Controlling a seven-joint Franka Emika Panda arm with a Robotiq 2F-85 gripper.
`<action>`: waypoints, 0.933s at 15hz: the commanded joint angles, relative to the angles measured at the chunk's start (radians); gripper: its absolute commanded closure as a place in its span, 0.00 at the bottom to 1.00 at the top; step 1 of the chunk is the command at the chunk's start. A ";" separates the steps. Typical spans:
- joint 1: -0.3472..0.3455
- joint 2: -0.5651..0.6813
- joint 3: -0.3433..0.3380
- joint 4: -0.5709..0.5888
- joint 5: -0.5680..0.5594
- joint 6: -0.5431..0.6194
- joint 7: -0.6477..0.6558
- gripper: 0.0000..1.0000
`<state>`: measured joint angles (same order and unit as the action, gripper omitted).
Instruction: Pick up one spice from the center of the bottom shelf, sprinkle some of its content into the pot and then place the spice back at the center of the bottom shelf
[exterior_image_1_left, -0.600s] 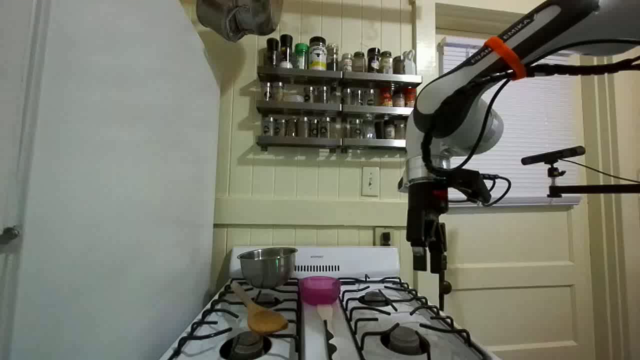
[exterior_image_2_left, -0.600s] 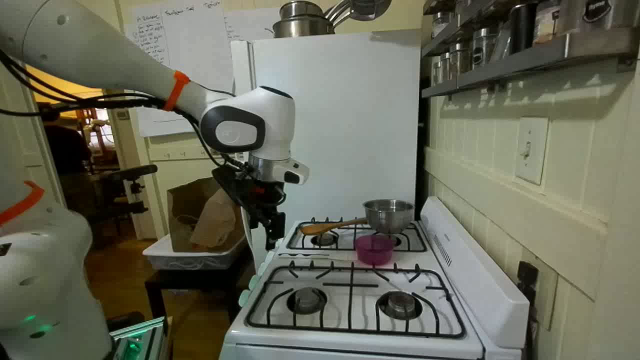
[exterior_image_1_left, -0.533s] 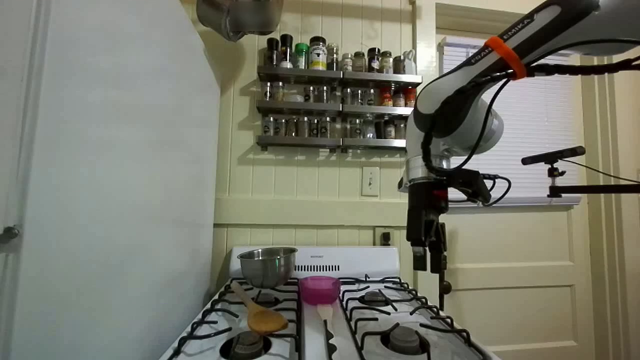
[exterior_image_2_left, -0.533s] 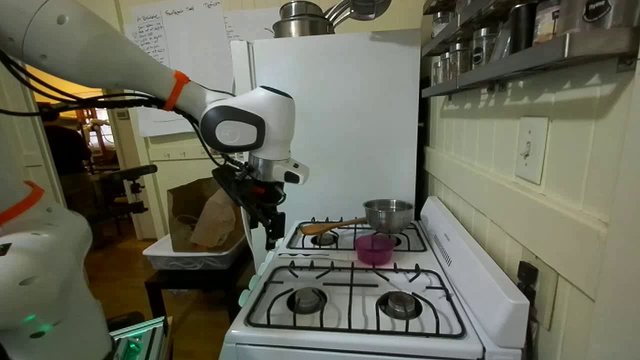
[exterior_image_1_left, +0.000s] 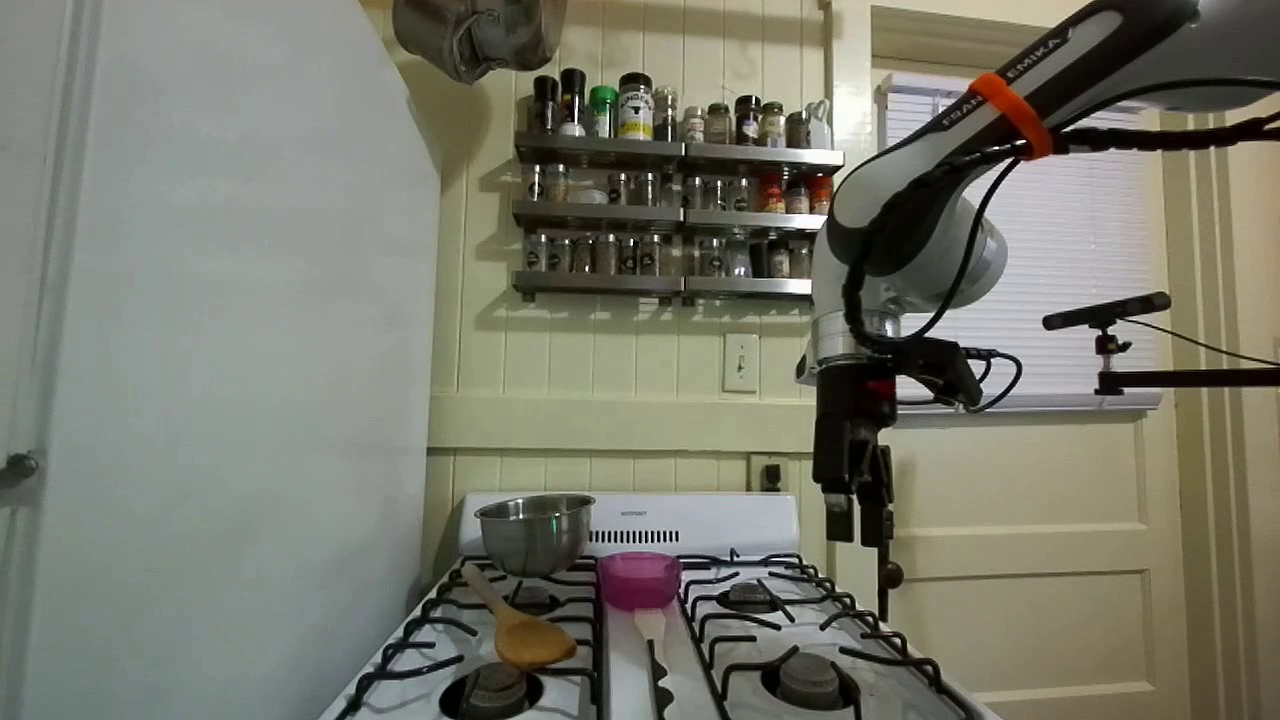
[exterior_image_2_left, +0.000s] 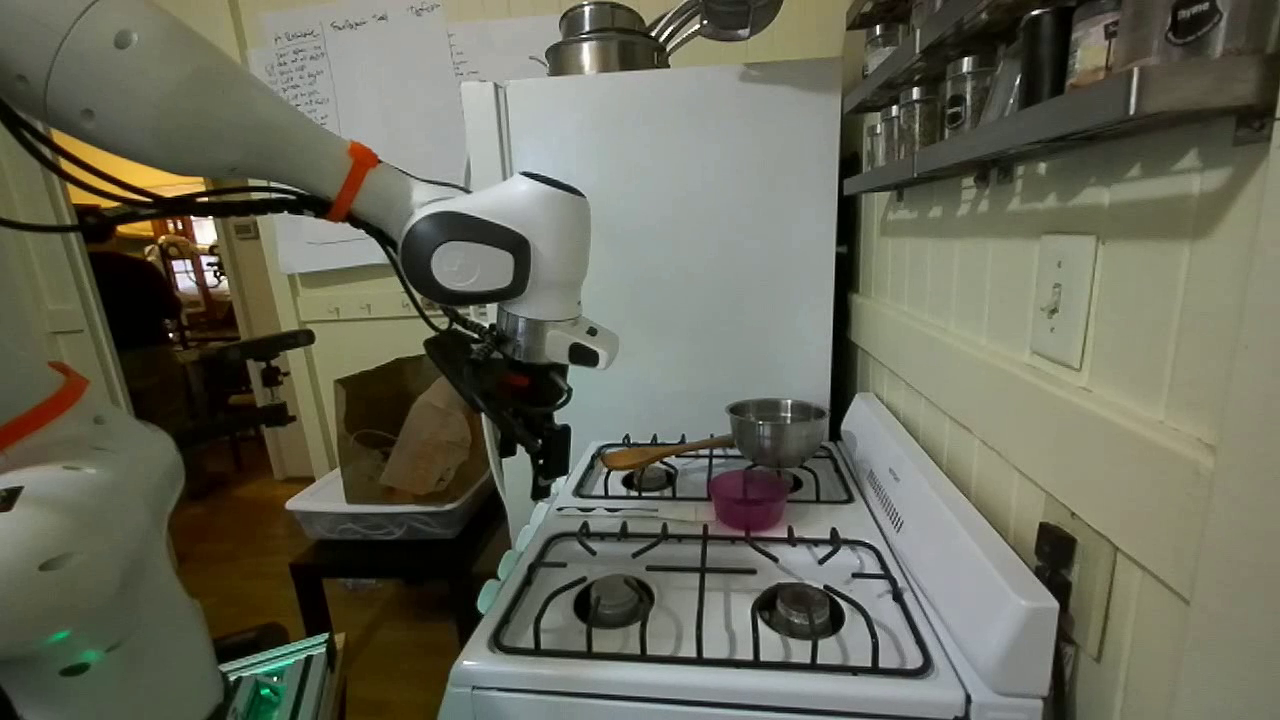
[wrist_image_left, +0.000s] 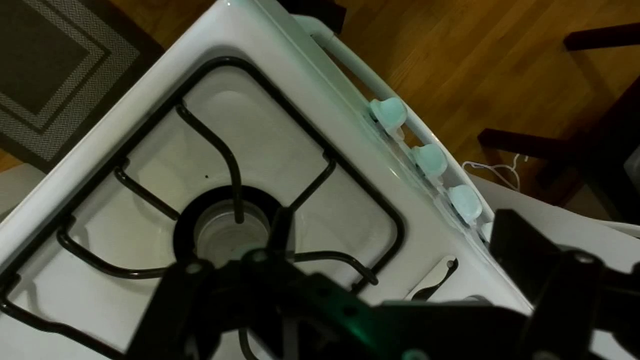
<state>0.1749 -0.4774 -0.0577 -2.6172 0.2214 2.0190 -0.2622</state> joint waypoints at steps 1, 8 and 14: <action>-0.017 0.001 0.016 0.002 0.008 -0.003 -0.006 0.00; -0.030 0.046 0.042 0.109 0.049 0.153 0.103 0.00; -0.084 0.060 0.098 0.352 -0.014 0.288 0.310 0.00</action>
<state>0.1344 -0.4382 0.0035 -2.3791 0.2458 2.2714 -0.0467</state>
